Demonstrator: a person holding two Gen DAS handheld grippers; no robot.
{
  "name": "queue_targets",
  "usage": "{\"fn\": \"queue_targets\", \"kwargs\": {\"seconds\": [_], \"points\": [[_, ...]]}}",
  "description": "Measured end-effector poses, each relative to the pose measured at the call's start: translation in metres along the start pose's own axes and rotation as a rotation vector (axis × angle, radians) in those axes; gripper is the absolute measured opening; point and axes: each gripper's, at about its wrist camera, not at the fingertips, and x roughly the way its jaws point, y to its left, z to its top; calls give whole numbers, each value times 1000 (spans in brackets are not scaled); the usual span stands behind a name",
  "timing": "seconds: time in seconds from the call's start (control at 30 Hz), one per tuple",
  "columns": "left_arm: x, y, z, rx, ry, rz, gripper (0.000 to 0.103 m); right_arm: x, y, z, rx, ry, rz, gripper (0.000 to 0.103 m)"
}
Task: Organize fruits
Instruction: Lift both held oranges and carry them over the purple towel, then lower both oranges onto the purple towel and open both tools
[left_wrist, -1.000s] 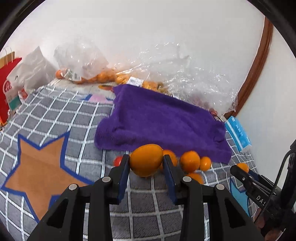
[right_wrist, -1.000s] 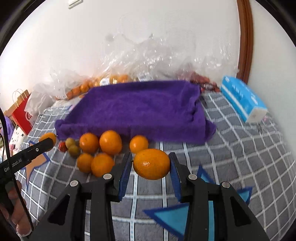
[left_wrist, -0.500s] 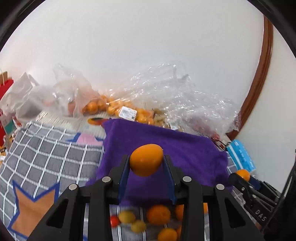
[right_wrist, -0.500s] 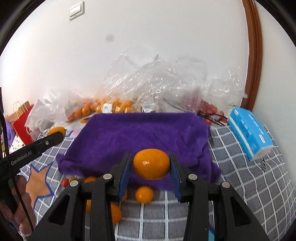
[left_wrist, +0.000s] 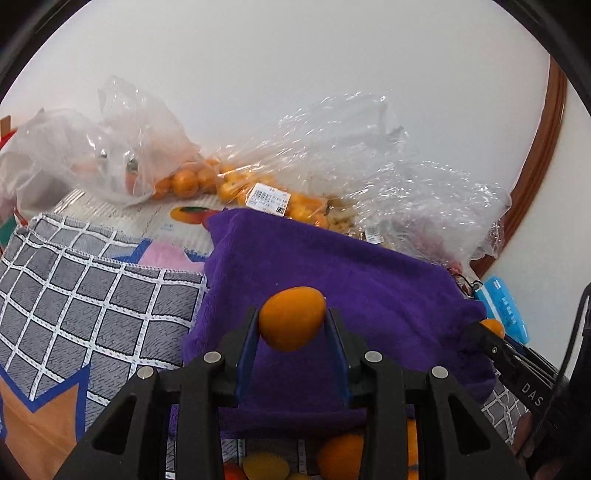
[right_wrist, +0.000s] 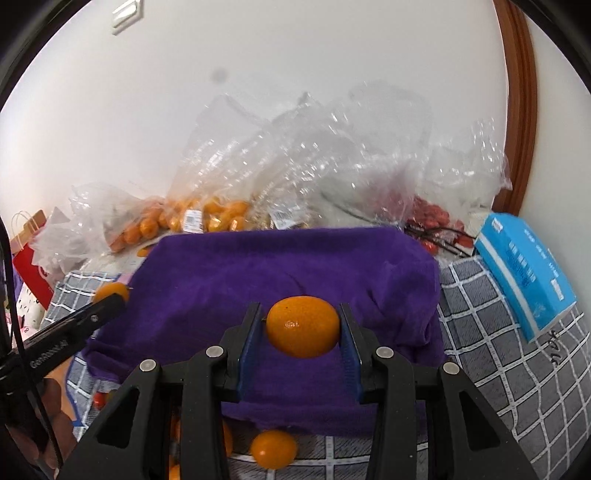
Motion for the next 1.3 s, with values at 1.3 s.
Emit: {"fn": "queue_targets", "kwargs": {"seconds": [1.3], "points": [[27, -1, -11, 24, 41, 27, 34, 47, -12, -28, 30, 105, -45, 40]]}}
